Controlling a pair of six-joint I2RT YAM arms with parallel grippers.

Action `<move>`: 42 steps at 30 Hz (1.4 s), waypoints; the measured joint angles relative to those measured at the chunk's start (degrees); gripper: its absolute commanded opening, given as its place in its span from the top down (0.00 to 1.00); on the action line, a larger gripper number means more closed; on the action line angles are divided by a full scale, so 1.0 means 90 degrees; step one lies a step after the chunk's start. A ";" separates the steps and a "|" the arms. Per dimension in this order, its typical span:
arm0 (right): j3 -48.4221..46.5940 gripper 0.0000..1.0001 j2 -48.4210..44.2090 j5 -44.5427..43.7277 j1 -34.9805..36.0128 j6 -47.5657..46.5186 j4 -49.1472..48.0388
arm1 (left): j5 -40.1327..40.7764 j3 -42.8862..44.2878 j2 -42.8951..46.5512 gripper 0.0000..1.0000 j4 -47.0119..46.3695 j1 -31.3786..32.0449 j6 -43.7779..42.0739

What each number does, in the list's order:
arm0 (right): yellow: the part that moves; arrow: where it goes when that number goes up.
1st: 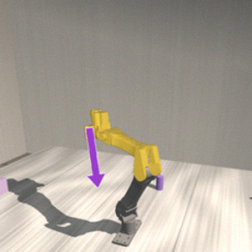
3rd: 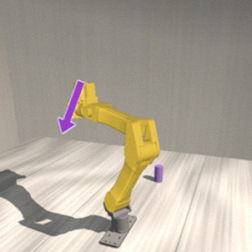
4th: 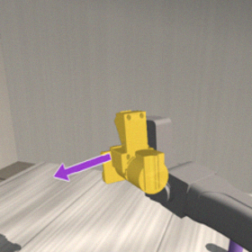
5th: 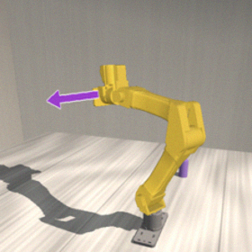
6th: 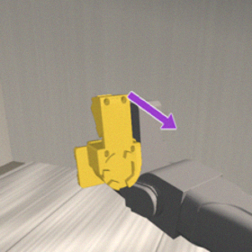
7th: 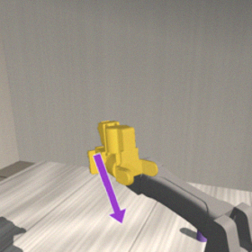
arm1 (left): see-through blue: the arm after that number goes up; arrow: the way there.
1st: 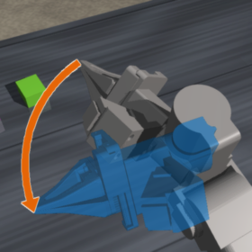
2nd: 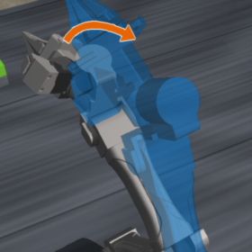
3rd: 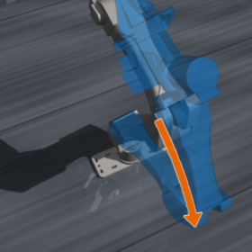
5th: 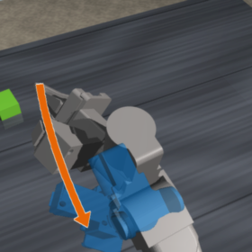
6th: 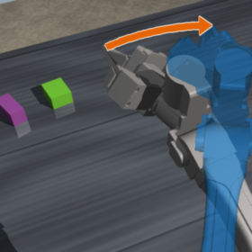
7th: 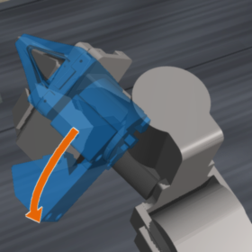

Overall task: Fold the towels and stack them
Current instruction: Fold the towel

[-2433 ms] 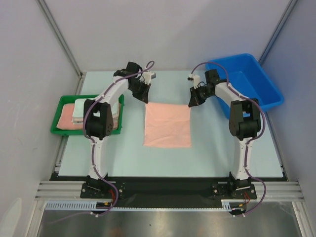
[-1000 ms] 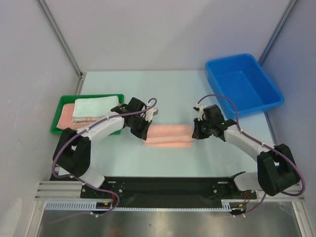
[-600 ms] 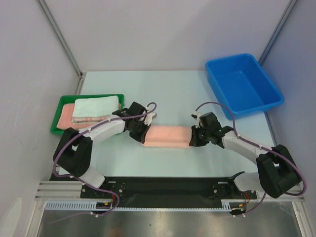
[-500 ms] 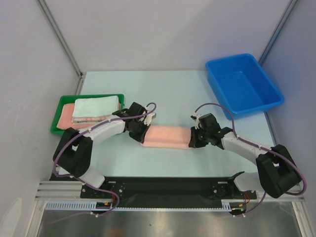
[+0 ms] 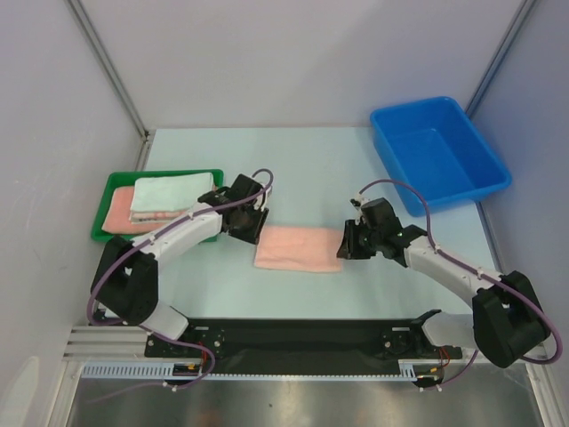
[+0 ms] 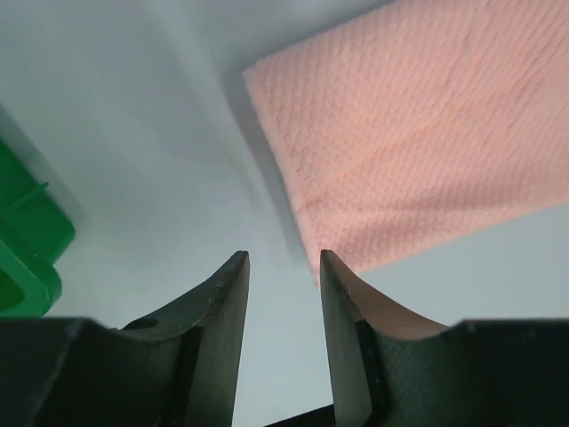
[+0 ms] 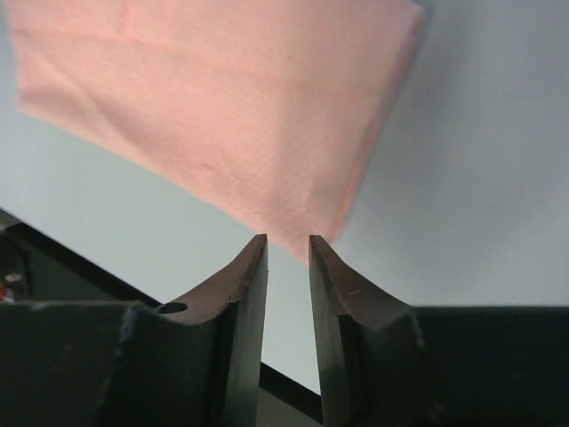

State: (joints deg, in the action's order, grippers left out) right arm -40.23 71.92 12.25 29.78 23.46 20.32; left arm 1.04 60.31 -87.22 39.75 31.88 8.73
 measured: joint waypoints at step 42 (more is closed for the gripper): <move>-0.0503 0.75 0.2477 0.0583 -0.0988 -0.0566 -0.2399 | -0.0648 -0.0211 -0.0838 0.41 -0.0782 -0.0078 0.1746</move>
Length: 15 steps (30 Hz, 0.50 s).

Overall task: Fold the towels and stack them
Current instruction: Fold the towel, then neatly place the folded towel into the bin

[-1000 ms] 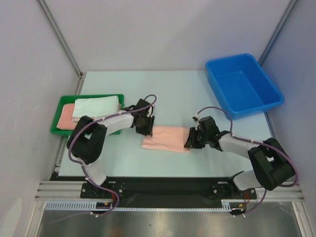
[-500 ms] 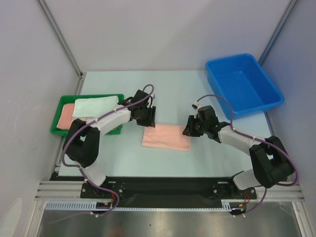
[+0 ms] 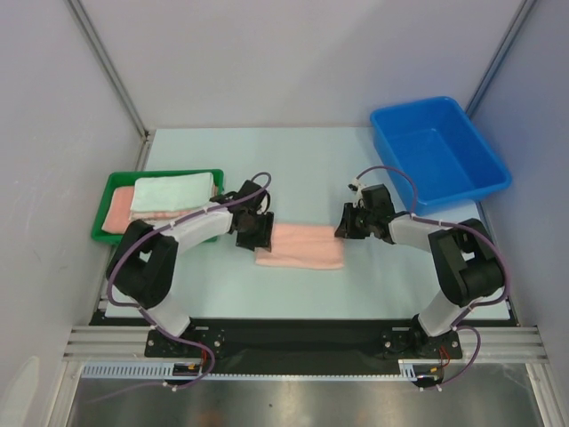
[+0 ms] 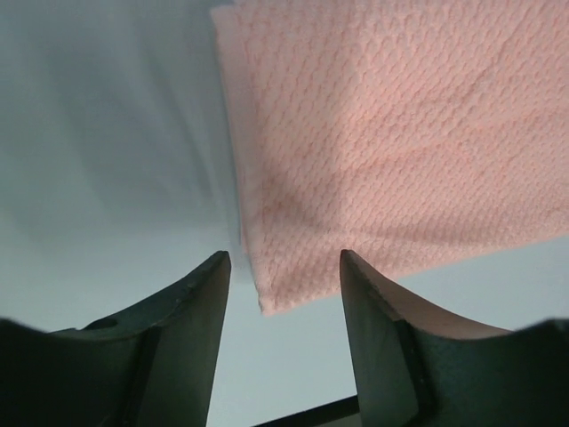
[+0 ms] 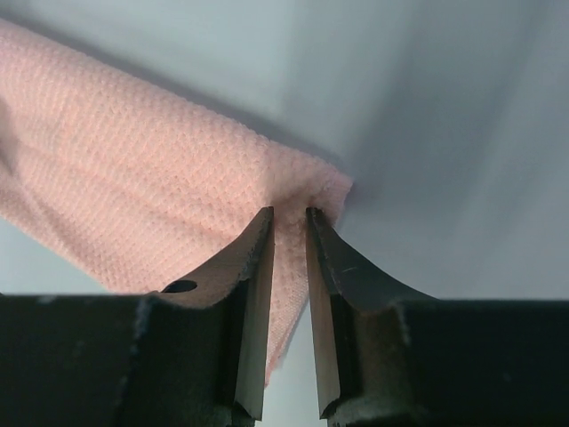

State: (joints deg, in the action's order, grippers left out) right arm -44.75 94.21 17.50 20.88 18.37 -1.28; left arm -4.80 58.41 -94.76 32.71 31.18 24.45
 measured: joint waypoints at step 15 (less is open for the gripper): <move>0.0027 0.63 -0.1513 0.0527 0.0083 -0.0095 0.0355 | -0.0612 -0.0160 0.0085 0.41 -0.0537 -0.0449 -0.0503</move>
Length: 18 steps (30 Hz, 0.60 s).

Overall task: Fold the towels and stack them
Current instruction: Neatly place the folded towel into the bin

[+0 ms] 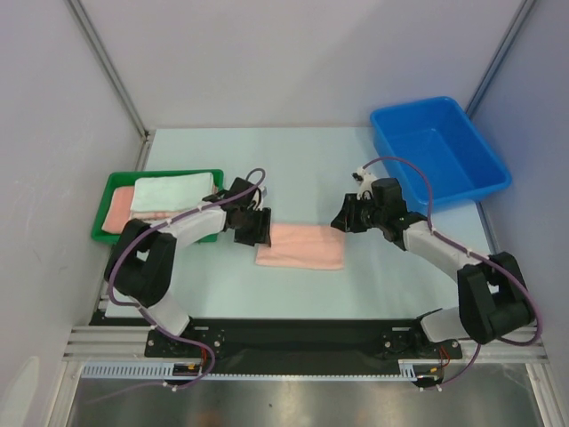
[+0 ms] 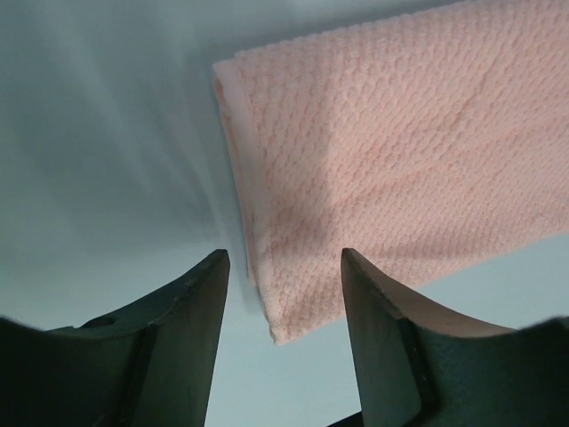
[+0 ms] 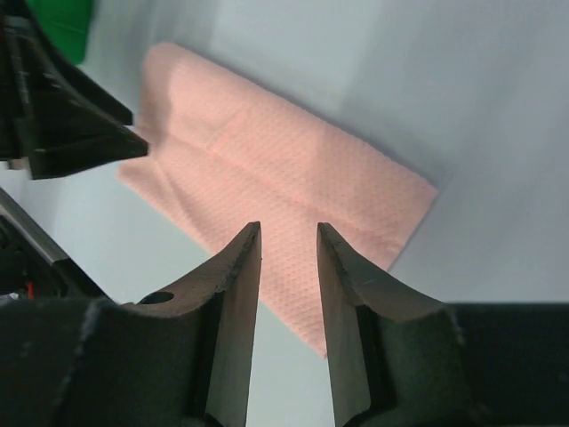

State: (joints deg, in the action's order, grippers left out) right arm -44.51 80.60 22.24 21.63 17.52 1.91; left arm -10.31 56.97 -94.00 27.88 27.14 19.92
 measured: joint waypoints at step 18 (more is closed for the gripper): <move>-0.0019 0.57 -0.1515 0.0277 0.0032 0.0107 0.0427 | -0.0449 -0.0491 -0.0367 0.76 -0.1270 0.0053 0.0442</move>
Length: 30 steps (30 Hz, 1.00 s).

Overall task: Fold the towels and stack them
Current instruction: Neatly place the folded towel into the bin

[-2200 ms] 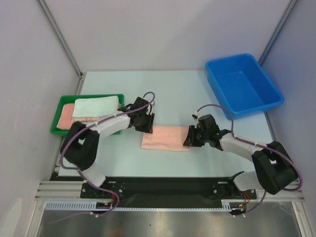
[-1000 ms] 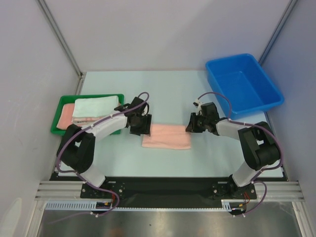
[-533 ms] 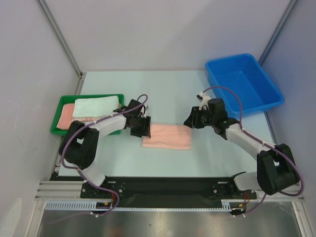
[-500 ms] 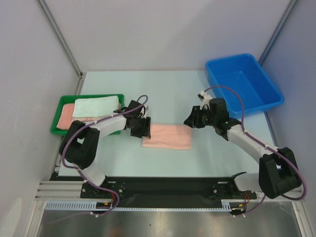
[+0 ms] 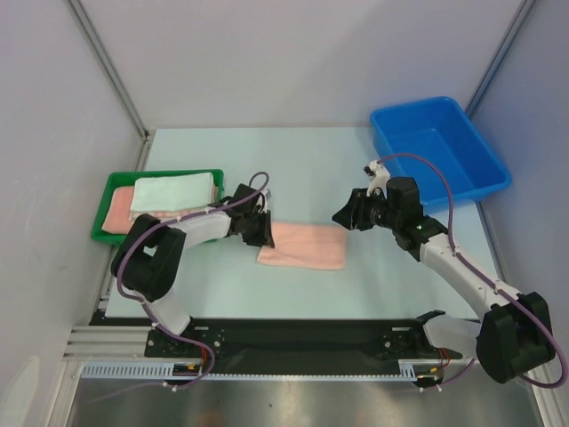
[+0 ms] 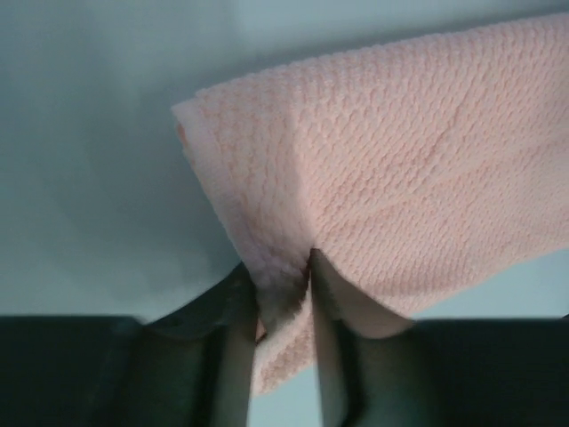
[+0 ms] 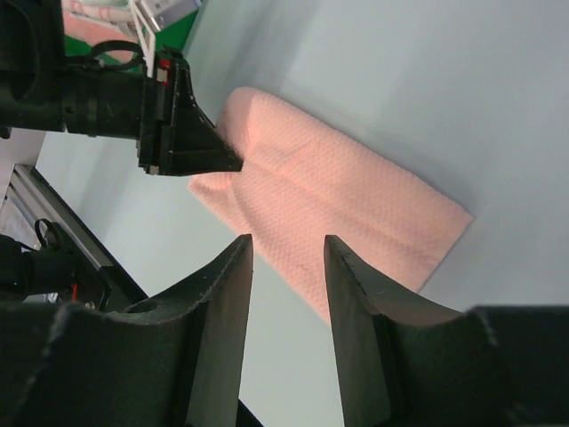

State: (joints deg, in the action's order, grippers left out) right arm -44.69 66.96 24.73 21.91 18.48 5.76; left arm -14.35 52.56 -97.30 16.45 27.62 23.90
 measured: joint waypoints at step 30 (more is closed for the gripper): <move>-0.0408 0.50 0.0148 0.0095 -0.0034 -0.0080 0.0291 | 0.2994 0.4860 -0.0510 1.00 0.4983 -0.1039 -0.0685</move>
State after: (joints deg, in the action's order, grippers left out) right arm -48.36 68.29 25.58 21.61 17.76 8.38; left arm 12.60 96.29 -101.89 61.30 18.26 17.74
